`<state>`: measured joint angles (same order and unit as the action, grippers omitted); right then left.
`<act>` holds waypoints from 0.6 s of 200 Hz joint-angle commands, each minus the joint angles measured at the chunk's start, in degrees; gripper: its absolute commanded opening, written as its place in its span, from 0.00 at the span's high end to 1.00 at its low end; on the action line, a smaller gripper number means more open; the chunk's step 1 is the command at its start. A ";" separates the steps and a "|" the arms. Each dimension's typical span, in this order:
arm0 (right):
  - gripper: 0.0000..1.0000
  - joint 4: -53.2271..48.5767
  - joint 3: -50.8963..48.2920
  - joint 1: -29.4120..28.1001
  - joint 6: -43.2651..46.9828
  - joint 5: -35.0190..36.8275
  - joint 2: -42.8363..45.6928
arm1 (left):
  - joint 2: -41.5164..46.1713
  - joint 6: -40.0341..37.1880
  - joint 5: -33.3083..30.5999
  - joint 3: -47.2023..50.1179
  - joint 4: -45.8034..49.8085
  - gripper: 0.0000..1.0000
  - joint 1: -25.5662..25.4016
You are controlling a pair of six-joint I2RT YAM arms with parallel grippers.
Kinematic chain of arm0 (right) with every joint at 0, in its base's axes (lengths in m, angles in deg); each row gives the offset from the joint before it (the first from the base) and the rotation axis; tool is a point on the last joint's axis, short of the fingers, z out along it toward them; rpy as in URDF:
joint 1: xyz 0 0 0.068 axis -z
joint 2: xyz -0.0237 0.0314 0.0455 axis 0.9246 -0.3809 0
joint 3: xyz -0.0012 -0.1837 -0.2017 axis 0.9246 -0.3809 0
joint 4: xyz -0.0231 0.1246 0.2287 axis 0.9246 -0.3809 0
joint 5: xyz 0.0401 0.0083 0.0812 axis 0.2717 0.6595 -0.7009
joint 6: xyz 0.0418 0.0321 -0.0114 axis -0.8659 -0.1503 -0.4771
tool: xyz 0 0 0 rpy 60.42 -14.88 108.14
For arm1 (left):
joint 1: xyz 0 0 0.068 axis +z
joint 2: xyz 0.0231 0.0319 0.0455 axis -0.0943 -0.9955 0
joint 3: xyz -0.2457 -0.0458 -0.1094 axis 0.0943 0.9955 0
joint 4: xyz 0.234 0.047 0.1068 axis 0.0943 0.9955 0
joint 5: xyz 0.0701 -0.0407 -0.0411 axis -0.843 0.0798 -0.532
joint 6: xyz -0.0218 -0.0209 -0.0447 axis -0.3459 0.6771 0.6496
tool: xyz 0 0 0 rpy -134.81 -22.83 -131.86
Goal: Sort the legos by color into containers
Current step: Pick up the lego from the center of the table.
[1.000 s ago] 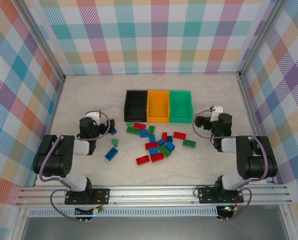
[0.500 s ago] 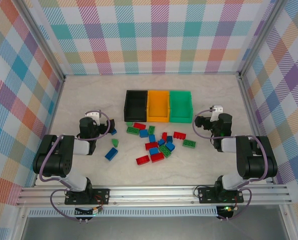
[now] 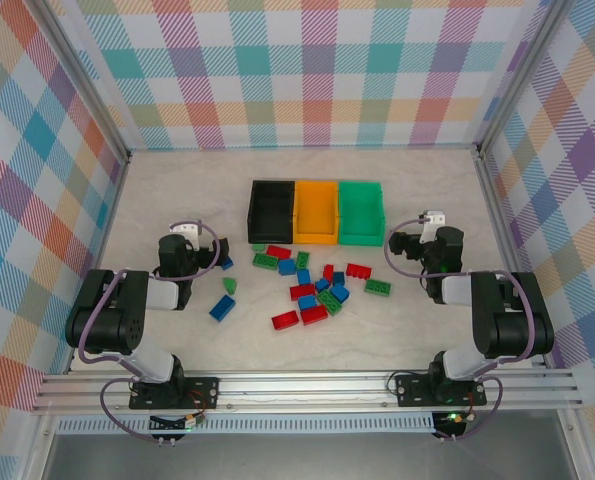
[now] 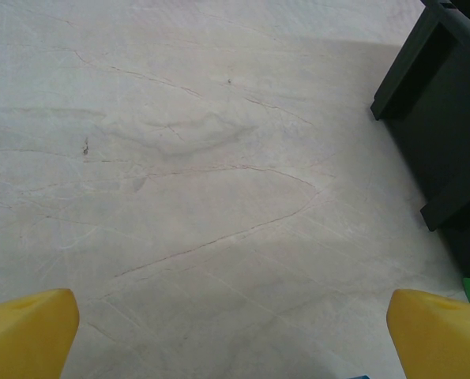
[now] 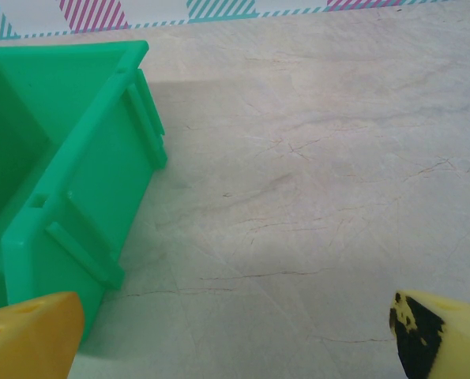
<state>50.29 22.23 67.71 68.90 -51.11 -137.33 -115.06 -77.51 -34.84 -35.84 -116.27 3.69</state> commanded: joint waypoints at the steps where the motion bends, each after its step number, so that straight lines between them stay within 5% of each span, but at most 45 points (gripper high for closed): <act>1: 0.01 0.22 1.02 0.01 0.63 -0.68 -0.02 | 0.11 -0.33 -0.46 -1.00 -1.83 0.00 0.37; 67: 0.01 -0.31 0.56 -0.53 0.75 1.05 1.62 | 0.15 -0.32 -0.78 -1.12 -1.67 0.00 0.18; 120: 0.01 -9.87 -0.47 -0.54 -1.36 2.13 13.18 | 3.73 -0.04 -2.42 -1.59 1.92 0.00 -0.08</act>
<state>46.36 22.16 67.54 68.82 -49.39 -130.42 -114.91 -77.51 -36.37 -36.16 -115.41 3.67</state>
